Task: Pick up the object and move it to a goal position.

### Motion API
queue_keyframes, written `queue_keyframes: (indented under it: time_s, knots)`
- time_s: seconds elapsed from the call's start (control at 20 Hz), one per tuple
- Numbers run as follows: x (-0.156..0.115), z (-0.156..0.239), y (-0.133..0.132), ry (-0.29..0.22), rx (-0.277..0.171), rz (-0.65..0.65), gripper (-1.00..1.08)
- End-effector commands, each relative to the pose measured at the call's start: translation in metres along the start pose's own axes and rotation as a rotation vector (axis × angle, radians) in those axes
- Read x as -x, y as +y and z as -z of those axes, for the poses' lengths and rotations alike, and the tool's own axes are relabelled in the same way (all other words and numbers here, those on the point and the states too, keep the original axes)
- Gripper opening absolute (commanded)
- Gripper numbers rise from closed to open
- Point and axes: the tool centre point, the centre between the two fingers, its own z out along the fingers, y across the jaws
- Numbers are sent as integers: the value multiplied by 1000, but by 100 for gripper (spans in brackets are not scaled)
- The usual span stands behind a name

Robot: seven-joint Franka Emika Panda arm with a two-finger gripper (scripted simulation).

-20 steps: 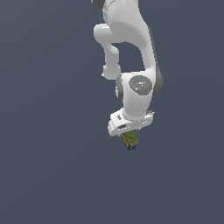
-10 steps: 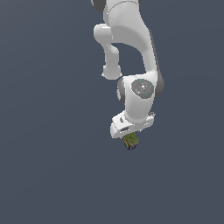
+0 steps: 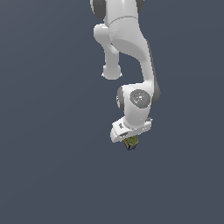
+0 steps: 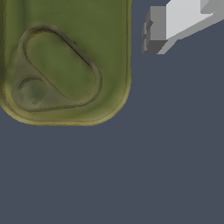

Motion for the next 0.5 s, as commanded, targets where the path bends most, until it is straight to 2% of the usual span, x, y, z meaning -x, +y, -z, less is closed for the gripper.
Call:
queue_keyframes:
  time_s: [0.0,0.05,0.1,0.45]
  knots:
    - [-1,-2,0,2,1,1,100]
    - [-2,-2,0,2,1,1,100]
    - [-2,-2,0,2,1,1,-100]
    - [-2,-2,0,2,1,1,-100]
